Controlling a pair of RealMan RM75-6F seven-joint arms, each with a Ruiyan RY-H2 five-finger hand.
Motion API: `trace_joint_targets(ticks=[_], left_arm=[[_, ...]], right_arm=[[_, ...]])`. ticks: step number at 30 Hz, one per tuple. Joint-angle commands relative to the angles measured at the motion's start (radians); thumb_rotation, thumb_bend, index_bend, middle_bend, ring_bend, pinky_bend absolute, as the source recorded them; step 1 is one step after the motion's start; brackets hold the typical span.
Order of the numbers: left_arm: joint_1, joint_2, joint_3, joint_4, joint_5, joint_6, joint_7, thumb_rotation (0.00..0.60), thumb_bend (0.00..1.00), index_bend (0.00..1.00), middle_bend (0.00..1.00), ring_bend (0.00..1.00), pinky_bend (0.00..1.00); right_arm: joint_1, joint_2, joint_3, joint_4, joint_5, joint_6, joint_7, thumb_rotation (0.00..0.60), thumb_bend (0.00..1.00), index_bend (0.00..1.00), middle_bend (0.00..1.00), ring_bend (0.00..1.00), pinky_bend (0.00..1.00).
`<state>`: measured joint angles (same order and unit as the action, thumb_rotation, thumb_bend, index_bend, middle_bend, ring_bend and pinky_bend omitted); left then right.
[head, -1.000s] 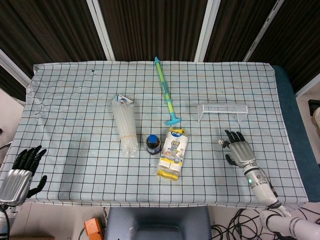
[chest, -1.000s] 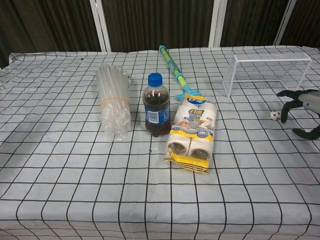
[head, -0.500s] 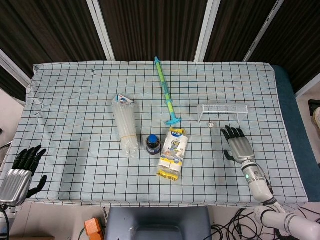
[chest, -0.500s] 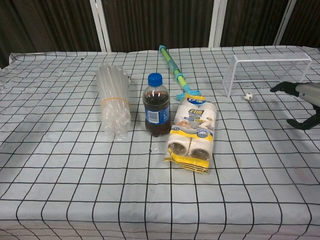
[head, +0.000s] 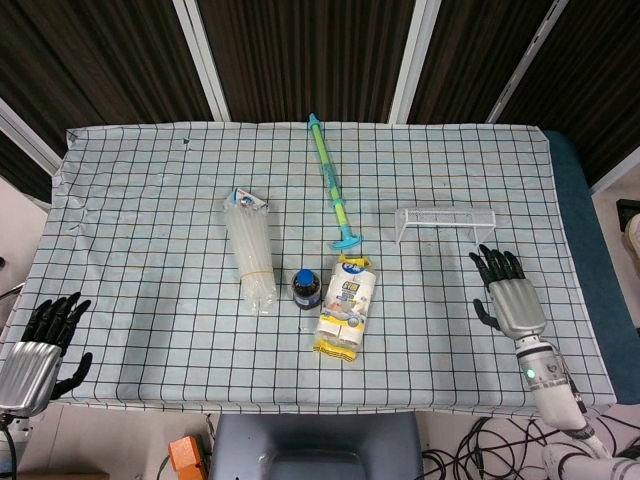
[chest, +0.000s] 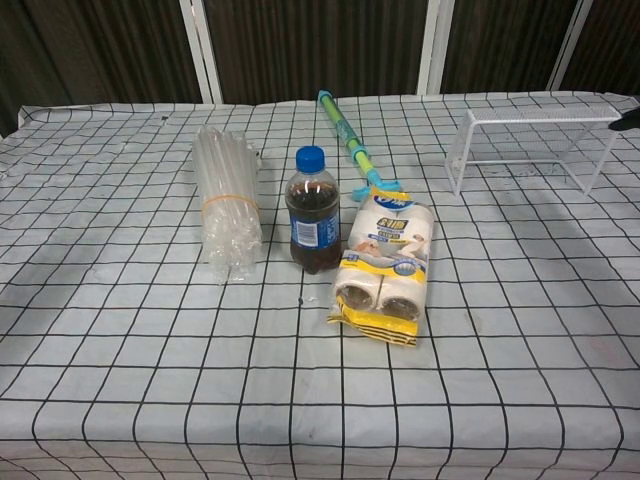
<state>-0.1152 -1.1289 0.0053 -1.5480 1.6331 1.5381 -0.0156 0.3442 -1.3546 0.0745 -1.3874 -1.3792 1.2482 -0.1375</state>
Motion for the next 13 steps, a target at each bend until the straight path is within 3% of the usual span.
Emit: trace_joint_targets(ticks=[1, 6, 13], left_arm=[[0.000, -0.002, 0.000, 0.002, 0.002, 0.003, -0.003, 0.600, 0.43, 0.00, 0.00, 0.00, 0.02], [-0.004, -0.004, -0.004, 0.005, 0.003, -0.001, -0.002, 0.600, 0.43, 0.00, 0.00, 0.00, 0.02], [-0.001, -0.012, -0.005, -0.001, -0.001, 0.000, 0.023, 0.600, 0.43, 0.00, 0.00, 0.00, 0.02]], right_arm=[[-0.172, 0.116, -0.105, -0.165, -0.132, 0.261, -0.060, 0.600, 0.46, 0.00, 0.00, 0.00, 0.00], [-0.271, 0.154, -0.147, -0.202, -0.223, 0.421, -0.064, 0.600, 0.45, 0.00, 0.00, 0.00, 0.00], [-0.267, 0.182, -0.149, -0.210, -0.222, 0.359, -0.031, 0.600, 0.45, 0.00, 0.00, 0.00, 0.00]])
